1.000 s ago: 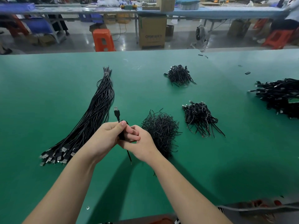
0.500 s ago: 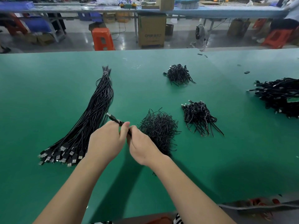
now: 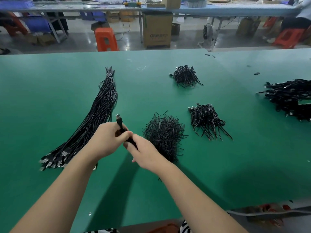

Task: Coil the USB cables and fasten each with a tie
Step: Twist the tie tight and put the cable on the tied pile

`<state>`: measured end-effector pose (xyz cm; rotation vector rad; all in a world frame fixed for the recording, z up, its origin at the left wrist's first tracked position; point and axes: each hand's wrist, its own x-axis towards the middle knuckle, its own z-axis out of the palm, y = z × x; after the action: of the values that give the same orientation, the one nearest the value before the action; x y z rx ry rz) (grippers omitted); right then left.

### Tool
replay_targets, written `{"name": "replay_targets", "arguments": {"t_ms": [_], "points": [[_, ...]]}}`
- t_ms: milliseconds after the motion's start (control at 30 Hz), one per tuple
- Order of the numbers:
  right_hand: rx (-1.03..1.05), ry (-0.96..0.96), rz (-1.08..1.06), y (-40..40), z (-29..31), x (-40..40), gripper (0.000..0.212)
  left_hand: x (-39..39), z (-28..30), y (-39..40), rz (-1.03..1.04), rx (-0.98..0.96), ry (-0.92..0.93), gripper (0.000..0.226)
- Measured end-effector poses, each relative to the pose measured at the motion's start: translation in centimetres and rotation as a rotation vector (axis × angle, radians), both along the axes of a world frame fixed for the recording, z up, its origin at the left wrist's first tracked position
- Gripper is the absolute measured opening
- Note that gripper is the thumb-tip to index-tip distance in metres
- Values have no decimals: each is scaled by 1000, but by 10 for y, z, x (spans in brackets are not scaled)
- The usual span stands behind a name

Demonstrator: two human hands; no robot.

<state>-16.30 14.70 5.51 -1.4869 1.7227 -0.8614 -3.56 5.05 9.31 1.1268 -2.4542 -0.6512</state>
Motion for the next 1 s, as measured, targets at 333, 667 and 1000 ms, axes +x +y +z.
{"name": "replay_targets", "arguments": {"t_ms": [333, 667, 1000], "points": [[-101, 169, -16, 0, 5, -8, 27, -10, -3, -4, -43, 33, 37, 20], [-95, -105, -330, -3, 12, -62, 33, -45, -49, -13, 245, 388, 149, 25], [-99, -158, -415, -4, 7, -83, 33, -84, -88, 2, 263, 307, -104, 13]]}}
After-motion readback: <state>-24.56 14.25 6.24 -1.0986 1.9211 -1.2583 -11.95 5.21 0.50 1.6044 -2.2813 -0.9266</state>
